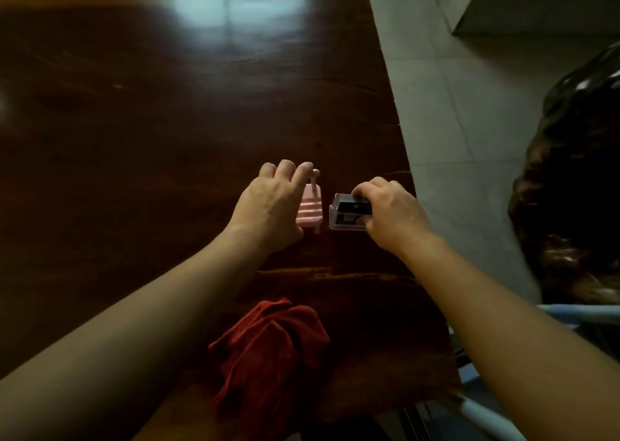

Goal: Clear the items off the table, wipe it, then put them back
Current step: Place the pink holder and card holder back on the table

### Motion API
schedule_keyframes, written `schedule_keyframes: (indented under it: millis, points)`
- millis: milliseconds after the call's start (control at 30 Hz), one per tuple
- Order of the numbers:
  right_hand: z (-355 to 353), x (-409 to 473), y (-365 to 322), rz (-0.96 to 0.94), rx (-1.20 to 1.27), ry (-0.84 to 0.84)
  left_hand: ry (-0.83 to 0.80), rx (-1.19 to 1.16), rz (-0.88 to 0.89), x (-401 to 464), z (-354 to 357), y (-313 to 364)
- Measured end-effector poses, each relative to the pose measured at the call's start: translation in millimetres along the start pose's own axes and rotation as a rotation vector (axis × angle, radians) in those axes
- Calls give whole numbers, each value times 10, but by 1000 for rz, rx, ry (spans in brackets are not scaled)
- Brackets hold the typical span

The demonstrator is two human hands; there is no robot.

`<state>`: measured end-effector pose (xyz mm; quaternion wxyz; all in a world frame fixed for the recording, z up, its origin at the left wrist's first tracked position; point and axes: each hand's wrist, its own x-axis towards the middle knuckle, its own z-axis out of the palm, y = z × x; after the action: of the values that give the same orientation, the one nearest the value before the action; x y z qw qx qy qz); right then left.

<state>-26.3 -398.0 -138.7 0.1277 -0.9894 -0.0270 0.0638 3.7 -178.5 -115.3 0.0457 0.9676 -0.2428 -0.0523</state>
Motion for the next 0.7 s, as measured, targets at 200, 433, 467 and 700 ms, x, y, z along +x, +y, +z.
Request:
schedule_keyframes:
  millis: [200, 433, 467, 700]
  points:
    - [69, -72, 249, 27, -4, -20, -27, 73, 66, 117, 171, 230]
    - [214, -122, 380, 18, 21, -6, -46, 79, 88, 142, 286, 300]
    - [232, -122, 388, 17, 27, -6, -43, 82, 90, 144, 295, 303]
    - [326, -126, 427, 3, 63, 4, -29, 75, 104, 116, 377, 299]
